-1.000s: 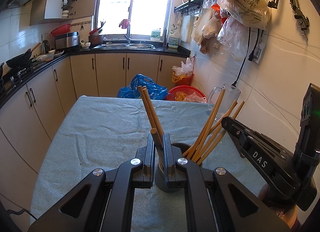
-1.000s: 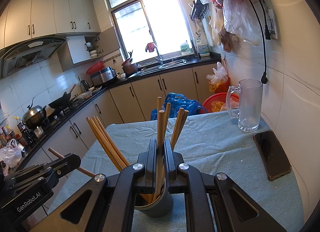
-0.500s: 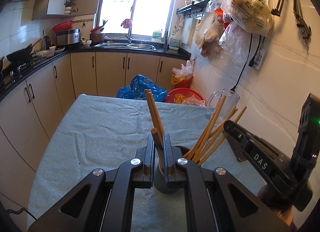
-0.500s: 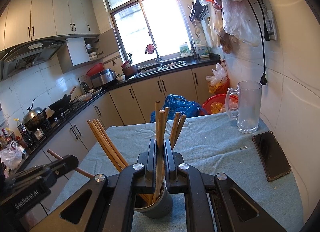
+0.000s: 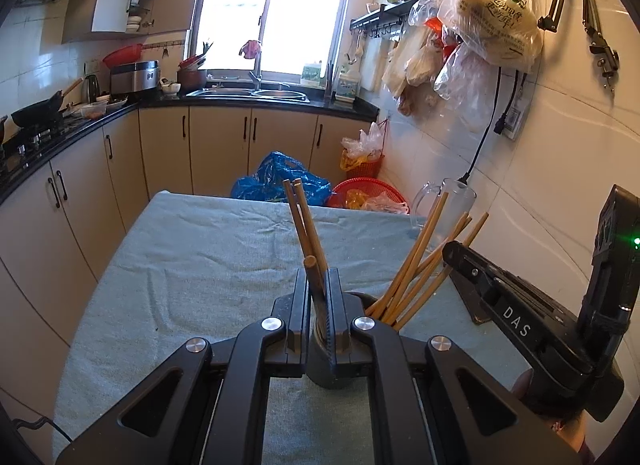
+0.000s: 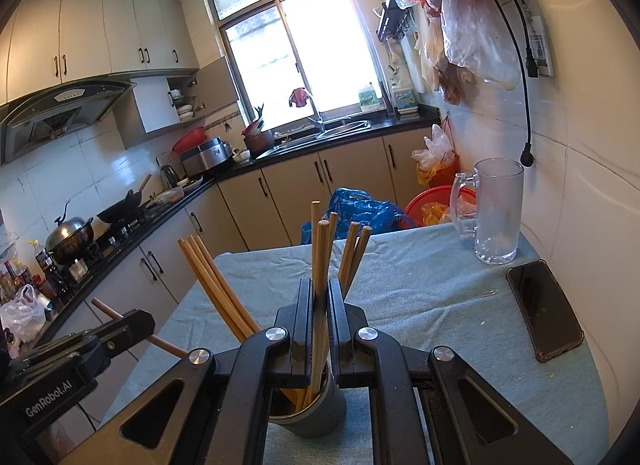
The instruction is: Organize utensils
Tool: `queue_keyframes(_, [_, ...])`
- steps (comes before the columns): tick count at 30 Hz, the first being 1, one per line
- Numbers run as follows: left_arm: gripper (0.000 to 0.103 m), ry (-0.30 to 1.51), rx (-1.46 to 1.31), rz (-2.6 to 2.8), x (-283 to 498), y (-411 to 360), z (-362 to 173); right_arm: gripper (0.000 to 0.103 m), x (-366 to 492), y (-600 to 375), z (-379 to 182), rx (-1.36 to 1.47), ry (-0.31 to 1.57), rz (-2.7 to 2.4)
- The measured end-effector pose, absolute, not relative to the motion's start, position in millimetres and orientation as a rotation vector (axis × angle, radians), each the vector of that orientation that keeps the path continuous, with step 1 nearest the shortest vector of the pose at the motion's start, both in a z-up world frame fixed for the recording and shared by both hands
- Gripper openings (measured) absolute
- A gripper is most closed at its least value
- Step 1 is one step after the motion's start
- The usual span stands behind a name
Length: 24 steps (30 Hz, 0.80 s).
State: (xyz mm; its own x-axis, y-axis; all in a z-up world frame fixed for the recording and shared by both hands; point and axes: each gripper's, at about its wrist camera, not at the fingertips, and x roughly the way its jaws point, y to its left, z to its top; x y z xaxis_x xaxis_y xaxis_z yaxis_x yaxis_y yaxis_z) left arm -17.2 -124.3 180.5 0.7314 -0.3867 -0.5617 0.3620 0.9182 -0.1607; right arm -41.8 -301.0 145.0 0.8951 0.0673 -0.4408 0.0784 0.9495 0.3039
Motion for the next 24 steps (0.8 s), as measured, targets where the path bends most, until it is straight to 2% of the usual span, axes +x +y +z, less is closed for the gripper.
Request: queue_keyframes(24, [0.007, 0.650, -0.032, -0.398, -10.0, -122.4, 182.2, 0.008, -41.8, -297.6, 146.5, 0.315, 0.479, -0.005])
